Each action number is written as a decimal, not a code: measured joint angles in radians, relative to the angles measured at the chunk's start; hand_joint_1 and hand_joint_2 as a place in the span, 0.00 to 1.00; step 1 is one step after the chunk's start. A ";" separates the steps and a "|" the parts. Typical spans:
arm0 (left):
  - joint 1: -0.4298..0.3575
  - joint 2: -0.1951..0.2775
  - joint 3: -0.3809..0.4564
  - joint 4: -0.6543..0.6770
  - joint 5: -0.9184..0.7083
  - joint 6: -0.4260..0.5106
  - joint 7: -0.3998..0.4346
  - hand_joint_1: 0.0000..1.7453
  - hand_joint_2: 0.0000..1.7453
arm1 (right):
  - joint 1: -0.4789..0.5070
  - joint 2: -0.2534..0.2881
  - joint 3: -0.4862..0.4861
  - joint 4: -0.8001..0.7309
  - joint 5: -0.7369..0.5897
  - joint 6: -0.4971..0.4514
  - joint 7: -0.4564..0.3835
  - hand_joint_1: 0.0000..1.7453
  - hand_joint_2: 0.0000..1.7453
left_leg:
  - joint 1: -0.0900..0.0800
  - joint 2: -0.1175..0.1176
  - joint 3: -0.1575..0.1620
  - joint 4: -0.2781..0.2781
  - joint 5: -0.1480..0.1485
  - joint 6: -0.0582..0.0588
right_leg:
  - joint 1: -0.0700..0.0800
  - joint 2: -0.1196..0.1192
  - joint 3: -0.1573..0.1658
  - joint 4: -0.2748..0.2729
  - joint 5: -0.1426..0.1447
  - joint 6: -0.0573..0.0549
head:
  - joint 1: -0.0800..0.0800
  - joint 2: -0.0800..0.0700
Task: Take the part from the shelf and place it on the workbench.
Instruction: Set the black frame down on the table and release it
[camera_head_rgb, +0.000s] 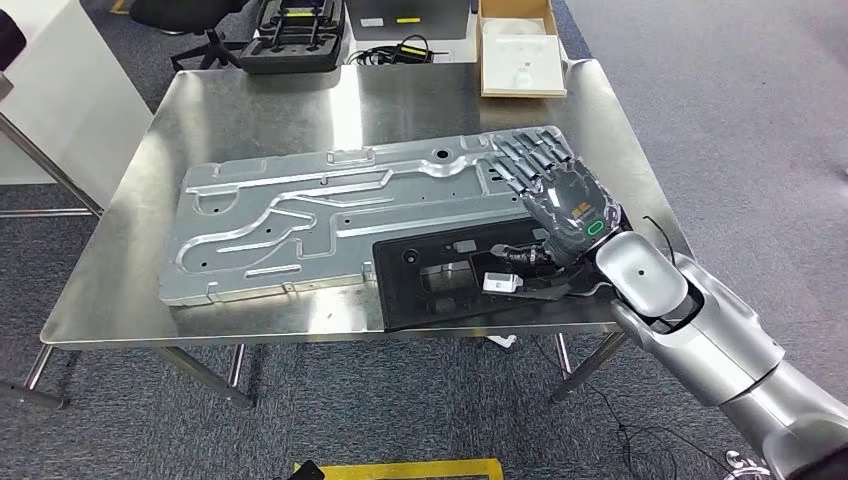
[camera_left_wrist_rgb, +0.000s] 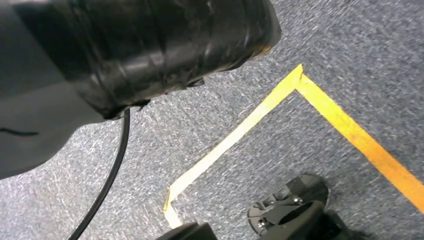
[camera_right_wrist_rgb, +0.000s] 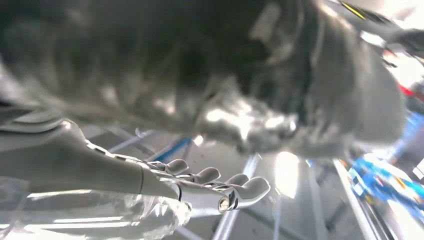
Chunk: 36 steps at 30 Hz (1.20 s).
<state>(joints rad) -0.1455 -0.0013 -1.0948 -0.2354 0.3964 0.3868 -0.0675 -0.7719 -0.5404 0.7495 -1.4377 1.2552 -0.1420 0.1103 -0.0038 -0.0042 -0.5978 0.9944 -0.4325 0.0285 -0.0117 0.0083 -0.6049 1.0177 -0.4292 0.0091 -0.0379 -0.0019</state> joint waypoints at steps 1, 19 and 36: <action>0.000 0.000 0.000 0.000 0.000 -0.001 0.000 0.00 0.00 | 0.005 -0.001 -0.006 -0.020 0.002 -0.002 0.001 0.00 0.00 | 0.003 0.001 0.004 -0.008 0.005 0.005 | 0.000 -0.001 -0.006 0.013 -0.011 0.003 | 0.001 0.000; 0.013 -0.004 0.016 0.000 0.036 0.017 -0.011 0.00 0.00 | 0.135 0.042 -0.099 -0.334 0.020 -0.202 0.099 0.00 0.00 | 0.012 -0.002 -0.072 0.189 -0.127 -0.035 | -0.005 -0.008 -0.018 0.016 0.012 -0.027 | -0.001 0.000; 0.021 -0.005 0.030 0.000 0.060 0.018 0.021 0.00 0.00 | 0.260 0.080 -0.209 -0.467 -0.071 -0.373 0.102 0.00 0.00 | -0.001 0.006 0.016 -0.021 0.008 0.028 | -0.001 -0.005 -0.134 0.245 -0.126 0.014 | 0.010 0.000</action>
<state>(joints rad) -0.1246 -0.0060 -1.0650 -0.2354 0.4561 0.4047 -0.0468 -0.5117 -0.4606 0.5404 -1.9049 1.1843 -0.5154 0.2126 -0.0045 0.0018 -0.5819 0.9730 -0.4250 0.0564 -0.0123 0.0031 -0.7393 1.2631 -0.5553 0.0229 -0.0277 -0.0019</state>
